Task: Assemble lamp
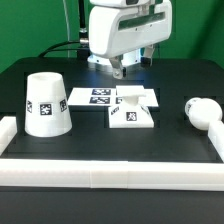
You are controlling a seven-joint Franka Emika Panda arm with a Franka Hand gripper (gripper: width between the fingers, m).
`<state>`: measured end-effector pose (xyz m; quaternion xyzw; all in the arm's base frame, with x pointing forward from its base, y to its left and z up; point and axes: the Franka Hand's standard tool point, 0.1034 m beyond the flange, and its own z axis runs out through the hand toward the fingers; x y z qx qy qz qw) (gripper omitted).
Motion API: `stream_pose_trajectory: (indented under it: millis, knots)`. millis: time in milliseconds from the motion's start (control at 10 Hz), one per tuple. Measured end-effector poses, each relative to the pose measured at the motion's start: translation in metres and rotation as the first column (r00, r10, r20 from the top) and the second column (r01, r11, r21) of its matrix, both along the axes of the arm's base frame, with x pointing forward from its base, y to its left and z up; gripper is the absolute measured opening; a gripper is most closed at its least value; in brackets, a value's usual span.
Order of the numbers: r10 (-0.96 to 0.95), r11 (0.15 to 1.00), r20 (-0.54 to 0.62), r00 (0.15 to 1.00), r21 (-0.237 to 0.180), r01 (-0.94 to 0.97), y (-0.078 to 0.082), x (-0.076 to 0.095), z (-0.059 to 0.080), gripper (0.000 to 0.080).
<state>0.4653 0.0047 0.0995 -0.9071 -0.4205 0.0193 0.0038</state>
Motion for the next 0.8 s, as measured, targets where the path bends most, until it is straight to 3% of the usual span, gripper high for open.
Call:
stream_pose_trajectory:
  millis: [200,400,500,800]
  knots:
    - [0.000,1.000,-0.001,1.000,0.000,0.000,0.000,0.000,0.000,0.0699]
    - [-0.151,0.988,0.003,0.988,-0.001,0.151,0.001,0.000,-0.002,0.0699]
    - [-0.331,0.944,0.026,0.943,0.010,0.330,0.001,-0.002,-0.006,0.0699]
    - [-0.576,0.817,0.004,0.818,0.025,0.575,-0.013,-0.002,-0.010,0.0699]
